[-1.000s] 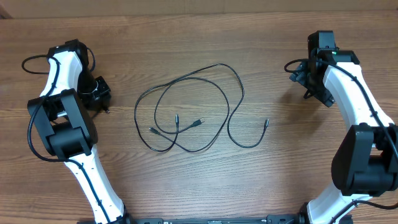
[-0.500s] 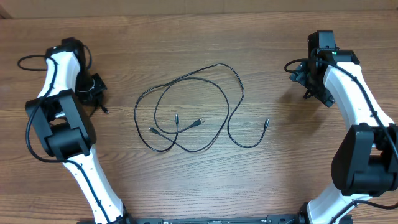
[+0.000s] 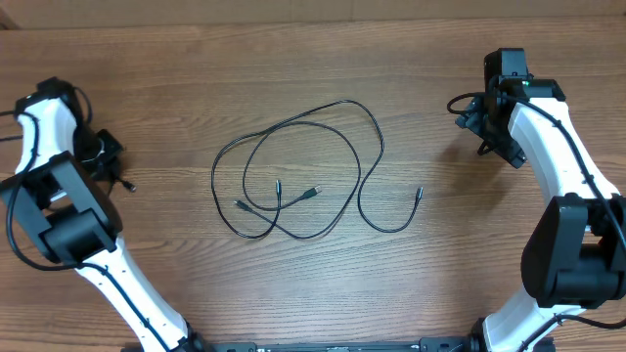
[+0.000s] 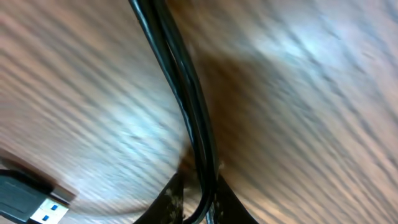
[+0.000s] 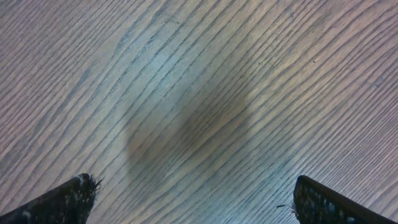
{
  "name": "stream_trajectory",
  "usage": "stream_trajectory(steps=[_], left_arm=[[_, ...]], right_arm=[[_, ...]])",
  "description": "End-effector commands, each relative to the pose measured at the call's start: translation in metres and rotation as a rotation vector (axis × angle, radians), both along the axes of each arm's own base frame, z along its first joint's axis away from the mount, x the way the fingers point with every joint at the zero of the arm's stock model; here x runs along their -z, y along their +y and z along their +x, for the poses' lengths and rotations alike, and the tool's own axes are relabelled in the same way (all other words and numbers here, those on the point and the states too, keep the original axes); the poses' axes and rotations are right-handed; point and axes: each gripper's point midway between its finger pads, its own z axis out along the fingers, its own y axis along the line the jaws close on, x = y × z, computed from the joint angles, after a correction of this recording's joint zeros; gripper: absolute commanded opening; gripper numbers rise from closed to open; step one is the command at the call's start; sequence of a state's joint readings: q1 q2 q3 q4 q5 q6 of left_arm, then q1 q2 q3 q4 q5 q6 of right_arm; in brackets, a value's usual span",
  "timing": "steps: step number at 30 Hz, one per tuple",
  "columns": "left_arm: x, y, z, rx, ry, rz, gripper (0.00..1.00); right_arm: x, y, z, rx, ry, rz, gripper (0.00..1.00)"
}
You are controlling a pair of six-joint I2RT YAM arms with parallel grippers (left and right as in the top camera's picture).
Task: Untangle cables
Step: 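Lay the cable down at the table's left edge with the left gripper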
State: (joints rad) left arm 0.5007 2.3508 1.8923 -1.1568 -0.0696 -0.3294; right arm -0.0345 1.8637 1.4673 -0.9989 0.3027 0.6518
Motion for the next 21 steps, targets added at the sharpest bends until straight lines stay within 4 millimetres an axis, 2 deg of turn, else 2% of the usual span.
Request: stream_trajectory(steps=[1, 6, 9, 13, 14, 16, 18, 21], left_arm=[[0.009, 0.006, -0.006, -0.034, -0.004, -0.038, 0.17], [0.008, 0.003, 0.001, 0.004, -0.040, -0.071, 0.18], [-0.001, 0.000, 0.005, 0.006, -0.054, -0.090, 0.19], [-0.037, 0.005, 0.015, 0.008, -0.086, -0.076, 0.17], [-0.057, 0.005, 0.021, 0.011, -0.110, -0.076, 0.17], [-0.080, 0.003, 0.028, 0.018, -0.140, -0.081, 0.18], [-0.101, -0.004, 0.033, 0.025, -0.170, -0.100, 0.21], [-0.126, -0.026, 0.040, 0.039, -0.223, -0.184, 0.28]], right_arm=[[-0.003, -0.002, 0.000, 0.008, -0.011, -0.009, 1.00], [-0.003, -0.002, 0.000, 0.008, -0.011, -0.009, 1.00], [-0.003, -0.002, 0.000, 0.008, -0.011, -0.009, 1.00], [-0.003, -0.002, 0.000, 0.008, -0.011, -0.009, 1.00], [-0.003, -0.002, 0.000, 0.008, -0.011, -0.009, 1.00], [-0.003, -0.002, 0.000, 0.008, -0.011, -0.009, 1.00], [-0.003, -0.002, 0.000, 0.008, -0.011, -0.009, 1.00], [-0.003, -0.002, 0.000, 0.008, -0.011, -0.009, 1.00]])
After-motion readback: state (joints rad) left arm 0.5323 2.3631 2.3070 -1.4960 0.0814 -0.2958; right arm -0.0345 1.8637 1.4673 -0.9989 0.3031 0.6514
